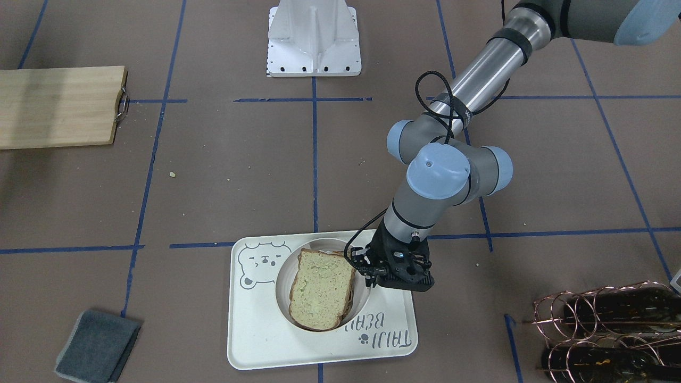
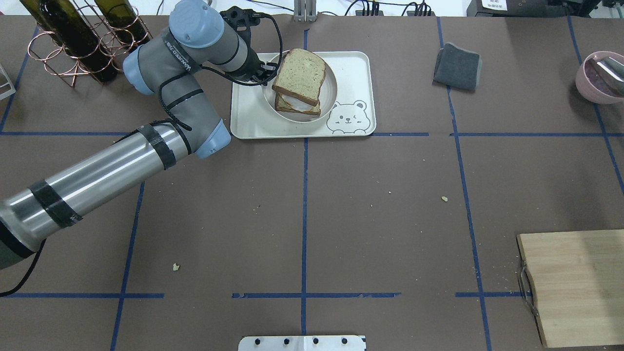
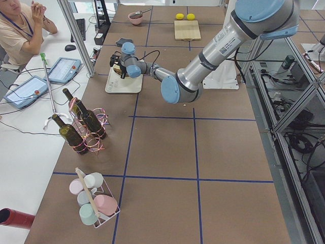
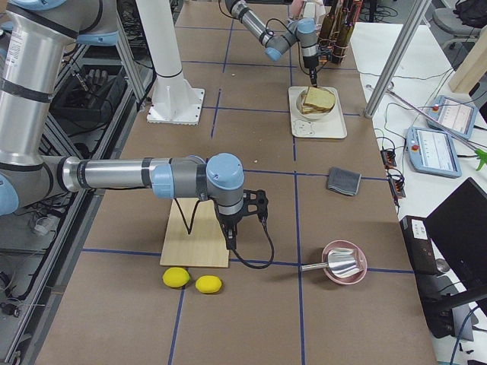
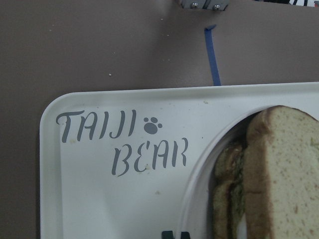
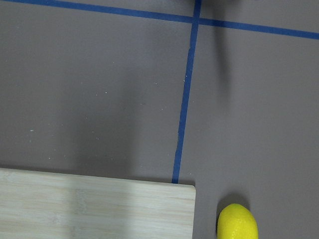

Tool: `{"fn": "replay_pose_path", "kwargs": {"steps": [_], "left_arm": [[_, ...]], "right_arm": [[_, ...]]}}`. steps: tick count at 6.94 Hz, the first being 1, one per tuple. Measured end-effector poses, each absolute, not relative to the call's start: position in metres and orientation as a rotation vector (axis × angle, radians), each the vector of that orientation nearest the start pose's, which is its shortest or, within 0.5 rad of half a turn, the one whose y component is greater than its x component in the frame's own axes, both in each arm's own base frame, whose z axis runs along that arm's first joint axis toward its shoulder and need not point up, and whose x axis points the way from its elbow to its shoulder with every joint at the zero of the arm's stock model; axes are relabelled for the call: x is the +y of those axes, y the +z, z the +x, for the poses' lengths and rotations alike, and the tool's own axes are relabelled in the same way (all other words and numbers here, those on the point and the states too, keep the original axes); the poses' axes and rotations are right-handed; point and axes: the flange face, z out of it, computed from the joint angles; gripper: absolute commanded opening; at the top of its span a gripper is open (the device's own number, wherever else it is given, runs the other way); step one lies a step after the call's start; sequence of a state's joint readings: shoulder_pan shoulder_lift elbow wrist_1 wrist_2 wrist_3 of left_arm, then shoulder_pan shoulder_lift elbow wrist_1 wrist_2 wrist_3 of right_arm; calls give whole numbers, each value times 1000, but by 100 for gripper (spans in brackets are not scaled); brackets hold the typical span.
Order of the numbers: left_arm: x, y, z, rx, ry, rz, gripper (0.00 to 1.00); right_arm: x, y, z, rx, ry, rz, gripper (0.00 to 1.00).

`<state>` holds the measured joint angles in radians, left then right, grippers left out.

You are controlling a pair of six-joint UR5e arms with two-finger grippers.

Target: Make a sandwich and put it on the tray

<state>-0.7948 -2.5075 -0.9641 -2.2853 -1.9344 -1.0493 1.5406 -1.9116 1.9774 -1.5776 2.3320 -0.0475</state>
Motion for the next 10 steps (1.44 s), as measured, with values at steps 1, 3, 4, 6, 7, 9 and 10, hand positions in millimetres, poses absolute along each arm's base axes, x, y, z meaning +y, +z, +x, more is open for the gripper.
{"fn": "replay_pose_path", "kwargs": {"steps": [1,3,4,6,7,9,10], "left_arm": [[-671,247,523,1020,-45,382,100],[-672,245,513,1016,18,439,100],[-672,245,495,1016,30,463,100],[-648,241,440,983,101,481,100],[-628,237,402,941,153,489,100],[-585,240,290,798,272,528,100],[-562,262,220,741,308,518,100]], "right_arm": [[-355,604,54,-761,-96,62,100],[-354,605,54,-762,-95,59,100],[-353,605,54,-762,-93,57,100],[-352,605,54,-762,-92,57,100],[-352,605,54,-762,-93,58,100],[-352,606,54,-761,-92,56,100],[-352,607,54,-760,-91,53,100]]}}
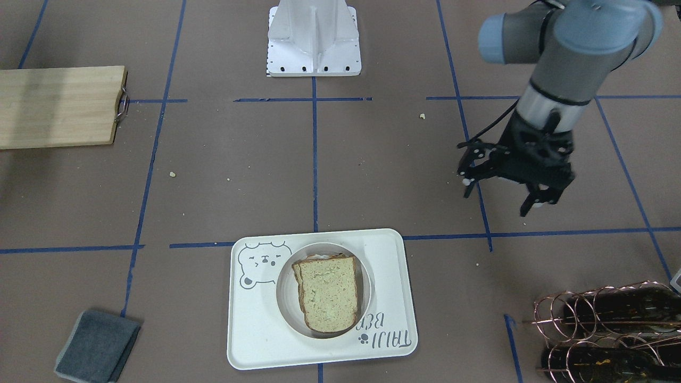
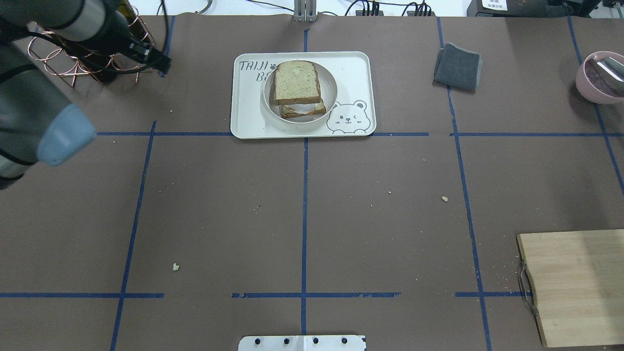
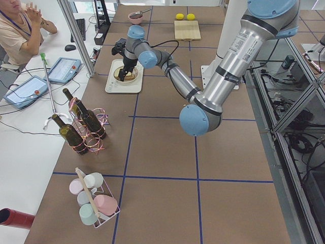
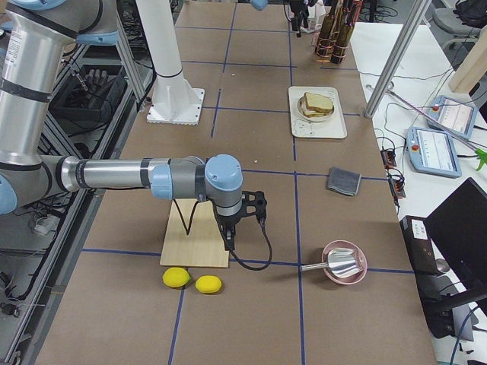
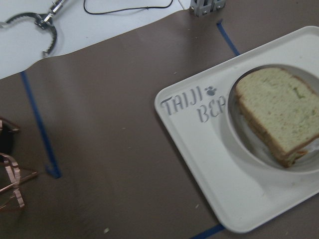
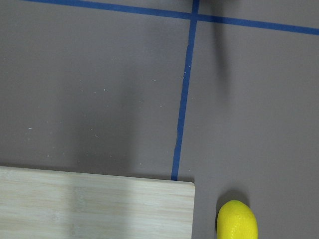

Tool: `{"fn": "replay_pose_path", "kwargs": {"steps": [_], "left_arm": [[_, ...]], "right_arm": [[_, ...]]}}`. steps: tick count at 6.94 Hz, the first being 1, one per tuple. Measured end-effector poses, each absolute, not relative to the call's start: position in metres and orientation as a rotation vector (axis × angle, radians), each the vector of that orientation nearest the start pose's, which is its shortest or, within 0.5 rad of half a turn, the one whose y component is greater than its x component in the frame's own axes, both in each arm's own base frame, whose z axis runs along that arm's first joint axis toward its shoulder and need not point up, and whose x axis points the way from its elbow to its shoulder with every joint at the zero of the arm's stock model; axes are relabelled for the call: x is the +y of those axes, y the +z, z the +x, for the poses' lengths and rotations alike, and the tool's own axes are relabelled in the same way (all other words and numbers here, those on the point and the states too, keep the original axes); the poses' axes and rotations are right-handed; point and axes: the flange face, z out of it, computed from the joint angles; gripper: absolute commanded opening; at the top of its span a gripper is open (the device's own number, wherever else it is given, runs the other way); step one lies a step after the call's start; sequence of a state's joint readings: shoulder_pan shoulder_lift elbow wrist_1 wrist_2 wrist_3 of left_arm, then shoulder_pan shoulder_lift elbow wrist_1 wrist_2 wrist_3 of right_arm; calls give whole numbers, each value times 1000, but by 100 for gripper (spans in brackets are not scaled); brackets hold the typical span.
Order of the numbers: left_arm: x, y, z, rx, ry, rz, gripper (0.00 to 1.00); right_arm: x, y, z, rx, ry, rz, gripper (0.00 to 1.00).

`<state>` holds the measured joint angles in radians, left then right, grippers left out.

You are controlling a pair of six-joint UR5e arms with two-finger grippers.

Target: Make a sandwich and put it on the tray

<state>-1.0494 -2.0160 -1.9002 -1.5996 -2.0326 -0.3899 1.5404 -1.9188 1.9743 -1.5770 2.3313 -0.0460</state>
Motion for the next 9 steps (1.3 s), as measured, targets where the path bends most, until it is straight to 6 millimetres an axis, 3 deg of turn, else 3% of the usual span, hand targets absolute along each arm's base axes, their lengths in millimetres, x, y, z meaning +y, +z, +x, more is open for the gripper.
{"fn": "replay_pose_path", "kwargs": {"steps": [1,2,3,4,5,6,7,9], "left_arm": [[-543,304,159,734,349,467,100],[-529,364,100,754,393,401,100],[-512,423,54,770,397,338,100],[-489,481,23,774,366,264,100],[-465,531,1,771,315,189,100],[-443,569,-16,768,277,132,100],[-423,594,-33,765,264,108,100],[-403,617,-51,765,260,87,100]], "right_arm": [[-351,610,54,-759,-90,48,100],[-349,612,54,-758,-88,44,100],[-347,613,55,-758,-88,42,100],[-346,613,55,-759,-87,39,100],[-345,614,55,-759,-85,38,100],[-344,614,55,-759,-84,37,100],[-343,614,55,-760,-83,36,100],[-342,614,56,-760,-81,36,100]]}}
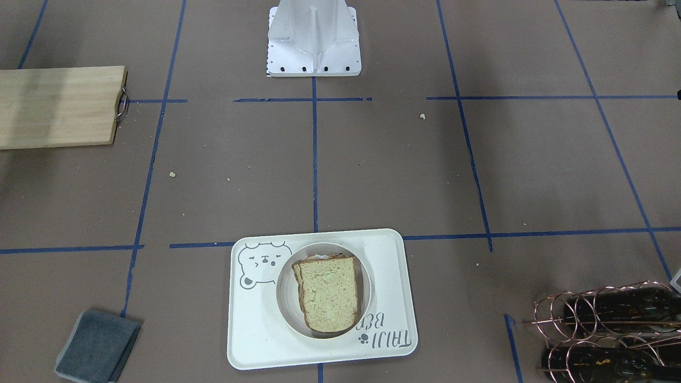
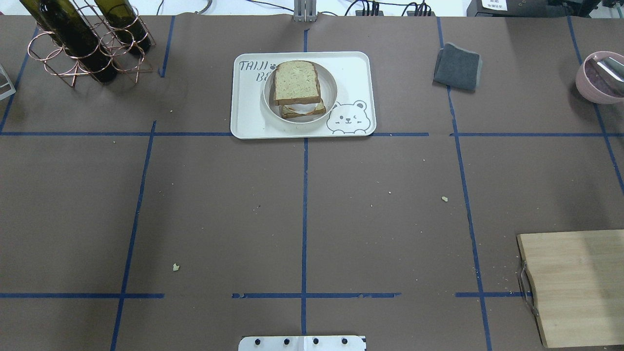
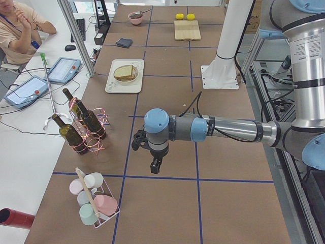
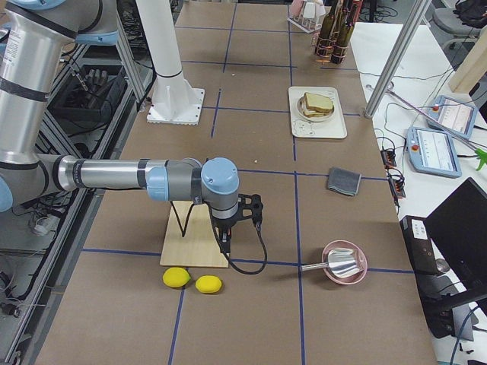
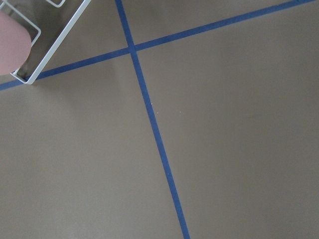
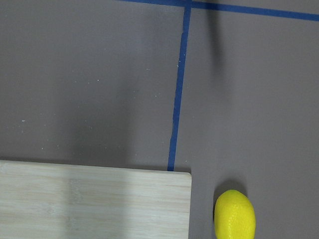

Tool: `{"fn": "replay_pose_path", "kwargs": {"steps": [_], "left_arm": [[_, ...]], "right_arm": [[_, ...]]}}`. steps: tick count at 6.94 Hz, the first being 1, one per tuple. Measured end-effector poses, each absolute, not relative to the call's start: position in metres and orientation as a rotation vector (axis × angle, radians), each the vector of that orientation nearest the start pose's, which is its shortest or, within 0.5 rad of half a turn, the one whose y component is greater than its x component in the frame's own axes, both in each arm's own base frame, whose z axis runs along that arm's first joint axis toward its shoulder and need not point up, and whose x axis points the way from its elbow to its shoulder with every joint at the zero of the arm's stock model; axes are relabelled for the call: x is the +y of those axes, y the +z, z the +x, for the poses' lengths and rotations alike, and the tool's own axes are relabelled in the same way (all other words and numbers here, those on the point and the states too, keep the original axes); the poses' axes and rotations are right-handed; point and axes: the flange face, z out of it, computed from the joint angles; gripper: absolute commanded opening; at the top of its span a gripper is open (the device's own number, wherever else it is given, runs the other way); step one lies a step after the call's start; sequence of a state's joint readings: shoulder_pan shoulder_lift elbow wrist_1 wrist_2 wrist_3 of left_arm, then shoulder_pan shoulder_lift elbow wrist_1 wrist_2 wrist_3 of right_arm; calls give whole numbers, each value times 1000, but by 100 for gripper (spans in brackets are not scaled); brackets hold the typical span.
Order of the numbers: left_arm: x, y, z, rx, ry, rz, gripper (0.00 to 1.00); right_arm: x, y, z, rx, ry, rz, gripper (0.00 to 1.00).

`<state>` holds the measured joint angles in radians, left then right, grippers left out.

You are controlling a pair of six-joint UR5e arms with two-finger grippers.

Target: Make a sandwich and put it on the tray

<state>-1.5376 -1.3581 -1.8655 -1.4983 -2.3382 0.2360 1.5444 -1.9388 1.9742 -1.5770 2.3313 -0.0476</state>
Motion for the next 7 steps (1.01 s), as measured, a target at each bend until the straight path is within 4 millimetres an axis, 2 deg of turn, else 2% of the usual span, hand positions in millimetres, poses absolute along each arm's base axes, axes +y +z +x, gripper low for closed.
{"fn": "replay_pose_path", "kwargs": {"steps": [3,7], "left_arm": [[-407,607,-54,761,273,116,100],[-408,606,-56,760,272,121,100]], "right_arm": [[-340,616,56,-759,-80,31,100],[-337,619,56,-757,-78,25,100]]}}
